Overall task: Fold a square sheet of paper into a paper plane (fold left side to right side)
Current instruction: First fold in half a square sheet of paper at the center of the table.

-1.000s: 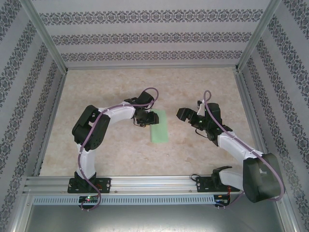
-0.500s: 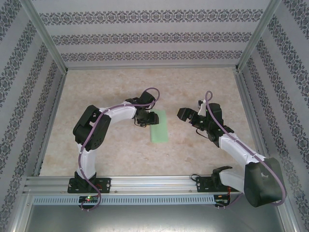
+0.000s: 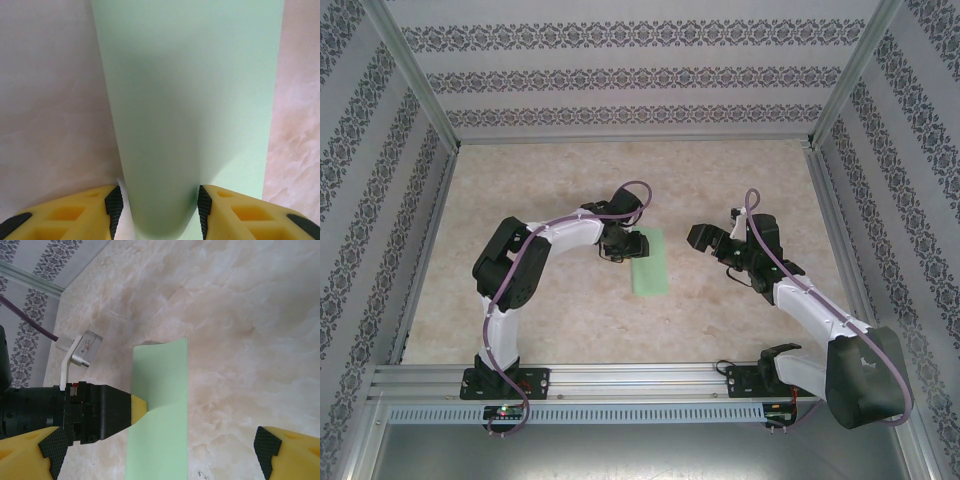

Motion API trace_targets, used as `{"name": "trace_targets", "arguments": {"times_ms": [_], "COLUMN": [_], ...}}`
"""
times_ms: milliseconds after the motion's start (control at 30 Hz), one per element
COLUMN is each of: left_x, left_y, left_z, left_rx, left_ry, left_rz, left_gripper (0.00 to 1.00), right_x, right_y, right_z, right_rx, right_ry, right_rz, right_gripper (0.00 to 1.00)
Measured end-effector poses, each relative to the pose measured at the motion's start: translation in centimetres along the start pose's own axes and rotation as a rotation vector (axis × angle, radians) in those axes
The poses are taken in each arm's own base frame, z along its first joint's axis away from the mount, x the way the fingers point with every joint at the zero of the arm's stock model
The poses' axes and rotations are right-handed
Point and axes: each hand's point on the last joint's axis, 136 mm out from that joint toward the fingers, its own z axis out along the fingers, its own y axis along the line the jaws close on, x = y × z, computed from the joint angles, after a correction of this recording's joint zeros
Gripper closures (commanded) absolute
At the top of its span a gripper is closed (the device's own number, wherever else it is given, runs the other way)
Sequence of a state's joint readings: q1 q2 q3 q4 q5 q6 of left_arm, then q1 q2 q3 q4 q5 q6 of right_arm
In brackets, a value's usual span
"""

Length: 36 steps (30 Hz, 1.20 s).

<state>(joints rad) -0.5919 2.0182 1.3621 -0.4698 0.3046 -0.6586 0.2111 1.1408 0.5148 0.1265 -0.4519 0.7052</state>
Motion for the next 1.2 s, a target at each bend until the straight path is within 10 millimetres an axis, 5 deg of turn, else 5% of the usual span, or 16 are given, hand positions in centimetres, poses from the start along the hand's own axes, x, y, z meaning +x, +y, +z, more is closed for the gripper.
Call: {"name": "trace_targets", "arguments": {"times_ms": [1200], "left_x": [0.03], "left_y": [0.06], "left_z": [0.12], "left_rx": [-0.047], "left_ry": [0.019], "left_rz": [0.024], "left_gripper": [0.53], "right_x": [0.43], "right_y": [-0.25], "right_z": [-0.55], "right_rx": [0.022], "right_ry": [0.01], "right_rz": [-0.013], "right_gripper": [0.02]}}
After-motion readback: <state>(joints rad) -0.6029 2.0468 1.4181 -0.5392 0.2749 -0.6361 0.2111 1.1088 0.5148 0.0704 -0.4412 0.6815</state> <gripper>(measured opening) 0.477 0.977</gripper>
